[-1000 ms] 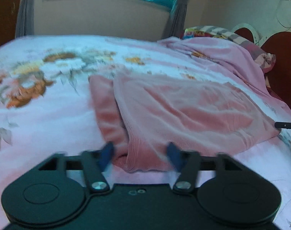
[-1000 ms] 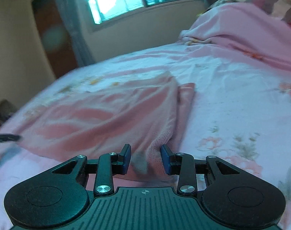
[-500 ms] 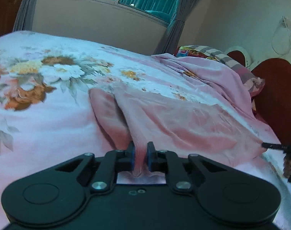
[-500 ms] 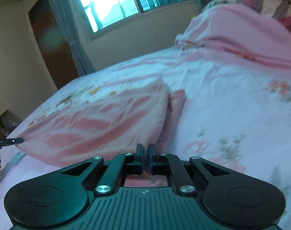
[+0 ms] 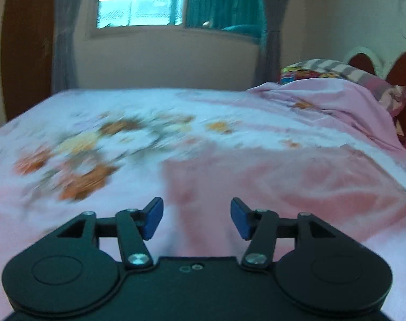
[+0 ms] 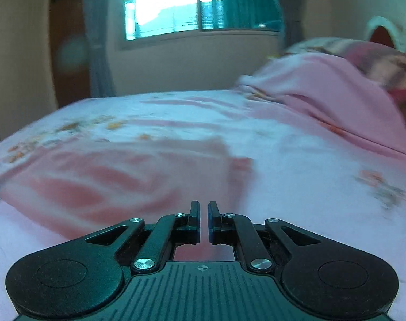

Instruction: Fold small clothes

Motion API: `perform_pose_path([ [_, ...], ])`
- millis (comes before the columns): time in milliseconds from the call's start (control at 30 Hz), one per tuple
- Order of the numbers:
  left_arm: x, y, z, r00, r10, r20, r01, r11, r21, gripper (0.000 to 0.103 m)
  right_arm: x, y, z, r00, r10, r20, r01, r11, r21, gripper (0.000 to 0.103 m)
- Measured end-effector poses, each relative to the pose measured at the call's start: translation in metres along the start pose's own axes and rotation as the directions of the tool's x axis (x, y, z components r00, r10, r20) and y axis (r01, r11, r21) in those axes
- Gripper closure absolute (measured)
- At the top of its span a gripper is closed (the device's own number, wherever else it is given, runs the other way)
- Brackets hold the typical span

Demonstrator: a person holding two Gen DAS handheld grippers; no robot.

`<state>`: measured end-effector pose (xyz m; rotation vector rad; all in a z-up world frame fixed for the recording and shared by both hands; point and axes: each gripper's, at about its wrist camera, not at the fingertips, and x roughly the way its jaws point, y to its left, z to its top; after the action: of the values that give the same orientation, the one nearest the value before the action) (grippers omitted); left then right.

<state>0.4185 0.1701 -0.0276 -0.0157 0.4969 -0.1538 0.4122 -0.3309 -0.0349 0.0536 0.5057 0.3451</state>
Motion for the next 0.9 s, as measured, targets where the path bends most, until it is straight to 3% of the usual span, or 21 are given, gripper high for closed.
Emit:
perform_pose_path([
  [100,0.028,-0.068,0.009,0.999,-0.041,0.022,0.04,0.996,0.076,0.041,0.029,0.052,0.009,0.999,0.041,0.001,-0.041,0.998,-0.039,0.097],
  [167,0.051,-0.101,0.003,0.998,-0.063,-0.007,0.063,0.994,0.091,0.04,0.044,0.079,0.008,0.998,0.059,0.004,-0.058,0.995,-0.077,0.097],
  [233,0.074,-0.124,-0.007,0.995,-0.07,-0.07,0.077,0.991,0.108,0.035,0.068,0.096,0.002,0.998,0.036,-0.052,-0.042,0.993,-0.108,0.097],
  [267,0.087,-0.132,-0.015,0.99,-0.041,-0.136,0.059,0.99,0.129,0.034,0.082,0.098,-0.005,0.994,0.008,-0.109,-0.021,0.992,-0.126,0.096],
  [300,0.099,-0.136,-0.025,0.981,-0.016,-0.196,0.045,0.988,0.144,0.031,0.092,0.097,-0.013,0.989,-0.006,-0.15,-0.014,0.991,-0.134,0.089],
  [400,0.086,-0.134,-0.018,0.986,0.007,-0.166,0.017,0.989,0.145,0.032,0.09,0.085,-0.007,0.987,0.023,-0.157,-0.038,0.995,-0.09,0.088],
  [467,0.076,-0.135,-0.007,0.997,-0.001,-0.078,0.012,0.99,0.141,0.033,0.08,0.083,0.006,0.998,0.013,-0.059,-0.018,0.996,-0.085,0.088],
  [500,0.078,-0.137,-0.002,0.998,-0.013,-0.069,0.022,0.99,0.138,0.033,0.081,0.084,0.011,0.999,0.018,-0.035,-0.021,0.997,-0.081,0.087],
  [567,0.092,-0.143,0.007,0.996,-0.015,-0.085,0.026,0.992,0.127,0.033,0.093,0.09,0.02,0.999,0.035,-0.042,-0.037,0.998,-0.056,0.067],
  [600,0.103,-0.145,0.006,0.994,-0.011,-0.104,0.024,0.992,0.126,0.033,0.102,0.095,0.021,0.998,0.039,-0.05,-0.042,0.997,-0.059,0.035],
  [633,0.119,-0.147,0.002,0.987,0.004,-0.158,0.018,0.99,0.137,0.03,0.114,0.1,0.021,0.996,0.046,-0.08,-0.052,0.995,-0.08,0.029],
  [667,0.132,-0.145,-0.004,0.979,0.018,-0.202,0.01,0.99,0.138,0.028,0.127,0.105,0.016,0.99,0.036,-0.133,-0.051,0.993,-0.109,0.03],
  [733,0.13,-0.14,-0.004,0.98,-0.002,-0.201,0.022,0.995,0.101,0.028,0.137,0.105,0.015,0.986,0.029,-0.161,-0.049,0.991,-0.123,0.034],
  [800,0.116,-0.136,0.005,0.987,0.006,-0.158,0.007,0.996,0.084,0.029,0.128,0.1,0.023,0.992,0.038,-0.122,-0.052,0.992,-0.118,0.054],
  [833,0.109,-0.137,0.009,0.994,0.021,-0.107,-0.012,0.996,0.086,0.029,0.121,0.098,0.027,0.997,0.031,-0.074,-0.04,0.991,-0.126,0.054],
  [900,0.115,-0.138,0.014,0.996,0.04,-0.081,-0.031,0.994,0.107,0.029,0.122,0.095,0.036,1.0,0.018,-0.026,-0.021,0.991,-0.13,0.054],
])
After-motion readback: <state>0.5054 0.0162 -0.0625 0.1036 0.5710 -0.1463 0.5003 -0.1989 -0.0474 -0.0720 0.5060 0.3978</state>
